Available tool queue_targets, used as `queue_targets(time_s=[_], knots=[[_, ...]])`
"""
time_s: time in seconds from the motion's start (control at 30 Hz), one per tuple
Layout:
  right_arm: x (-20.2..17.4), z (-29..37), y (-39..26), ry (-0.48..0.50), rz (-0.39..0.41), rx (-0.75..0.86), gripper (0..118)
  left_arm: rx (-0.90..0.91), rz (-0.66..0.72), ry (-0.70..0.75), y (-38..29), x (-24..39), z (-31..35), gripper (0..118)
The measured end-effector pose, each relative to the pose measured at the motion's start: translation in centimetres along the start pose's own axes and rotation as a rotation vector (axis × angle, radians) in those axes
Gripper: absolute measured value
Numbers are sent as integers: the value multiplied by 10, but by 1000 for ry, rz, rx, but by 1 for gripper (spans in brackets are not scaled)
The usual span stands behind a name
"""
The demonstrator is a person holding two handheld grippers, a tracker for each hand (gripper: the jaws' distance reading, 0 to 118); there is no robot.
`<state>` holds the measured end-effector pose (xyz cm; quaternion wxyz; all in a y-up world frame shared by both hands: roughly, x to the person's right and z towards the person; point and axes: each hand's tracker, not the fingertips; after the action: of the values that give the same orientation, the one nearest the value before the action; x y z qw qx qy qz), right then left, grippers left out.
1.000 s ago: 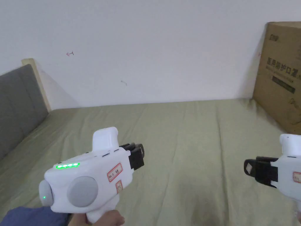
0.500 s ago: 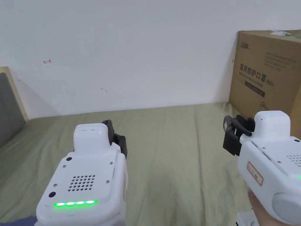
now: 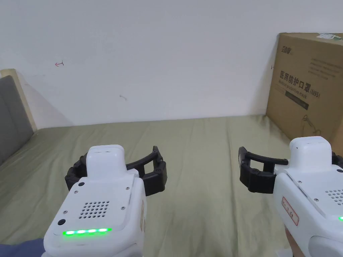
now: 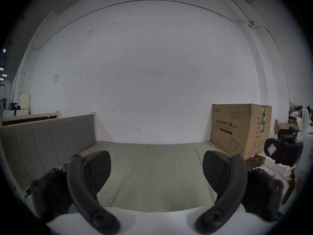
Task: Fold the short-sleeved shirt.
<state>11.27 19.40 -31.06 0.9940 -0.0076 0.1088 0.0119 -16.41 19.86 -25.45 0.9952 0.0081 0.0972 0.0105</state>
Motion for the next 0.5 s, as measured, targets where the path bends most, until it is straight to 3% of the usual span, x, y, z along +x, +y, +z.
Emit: queue_targets(time_s=[0.5], knots=[[-11,1,1,38,0,-10,118,5,58,14,3,-18,1,111]])
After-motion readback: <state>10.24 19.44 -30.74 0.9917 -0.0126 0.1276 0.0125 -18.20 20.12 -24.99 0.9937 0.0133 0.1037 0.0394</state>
